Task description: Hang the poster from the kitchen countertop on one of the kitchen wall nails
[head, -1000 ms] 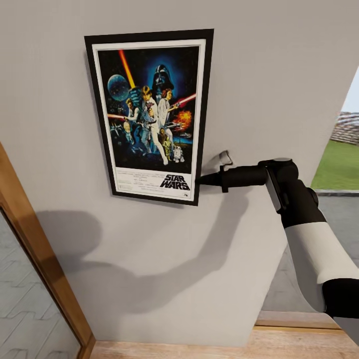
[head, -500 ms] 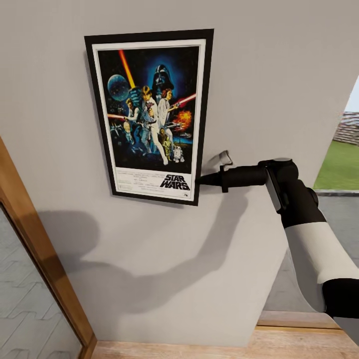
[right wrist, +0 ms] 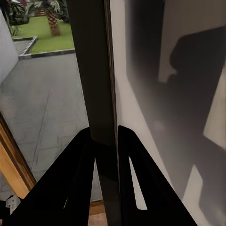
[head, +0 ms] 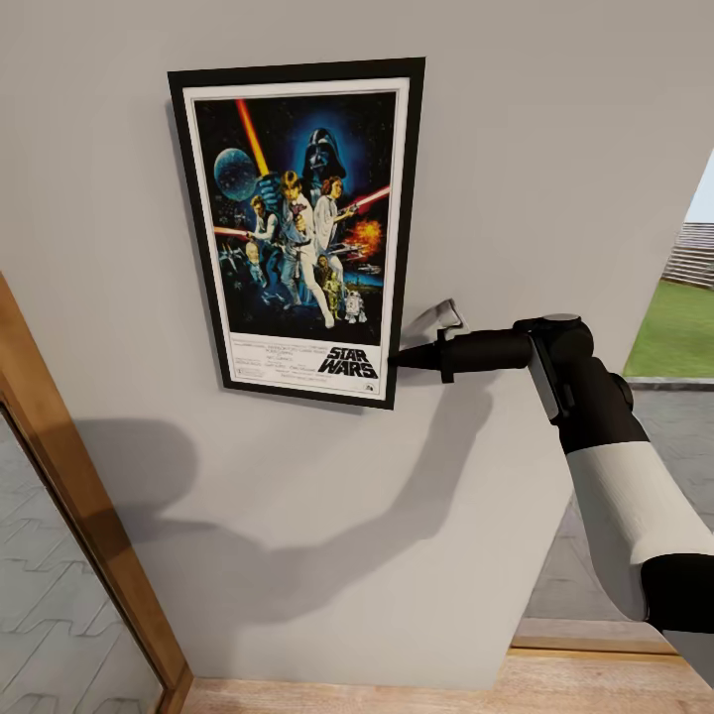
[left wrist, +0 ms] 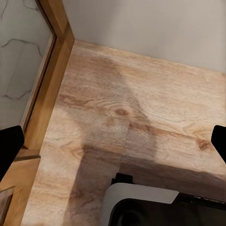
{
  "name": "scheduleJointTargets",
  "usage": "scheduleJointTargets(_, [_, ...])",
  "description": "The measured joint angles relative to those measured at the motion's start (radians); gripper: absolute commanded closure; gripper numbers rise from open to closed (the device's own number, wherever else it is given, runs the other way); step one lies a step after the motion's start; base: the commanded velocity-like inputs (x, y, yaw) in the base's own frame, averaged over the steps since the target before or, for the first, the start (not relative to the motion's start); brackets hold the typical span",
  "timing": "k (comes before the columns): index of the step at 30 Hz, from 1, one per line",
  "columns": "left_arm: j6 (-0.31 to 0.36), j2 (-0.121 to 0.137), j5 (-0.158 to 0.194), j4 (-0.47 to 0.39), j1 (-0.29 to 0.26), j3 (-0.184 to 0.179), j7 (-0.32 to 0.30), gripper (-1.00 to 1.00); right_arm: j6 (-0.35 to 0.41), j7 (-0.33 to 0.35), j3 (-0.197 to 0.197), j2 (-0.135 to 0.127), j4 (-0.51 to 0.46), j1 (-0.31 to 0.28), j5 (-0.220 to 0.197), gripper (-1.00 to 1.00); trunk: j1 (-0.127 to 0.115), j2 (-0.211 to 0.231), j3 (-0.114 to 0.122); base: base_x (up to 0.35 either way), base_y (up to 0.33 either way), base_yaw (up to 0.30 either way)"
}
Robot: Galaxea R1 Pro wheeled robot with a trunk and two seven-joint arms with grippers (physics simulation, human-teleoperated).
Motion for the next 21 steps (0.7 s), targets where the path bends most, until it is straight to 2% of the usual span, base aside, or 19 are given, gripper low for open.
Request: scheduleJointTargets(21, [0.001, 0.000, 0.000, 0.000, 0.000, 0.000, 0.000, -1.00, 0.000, 0.000, 0.000, 0.000, 0.002, 0.000, 0.000, 1.00, 0.000, 0.000, 0.000, 0.022, 0.000, 0.000])
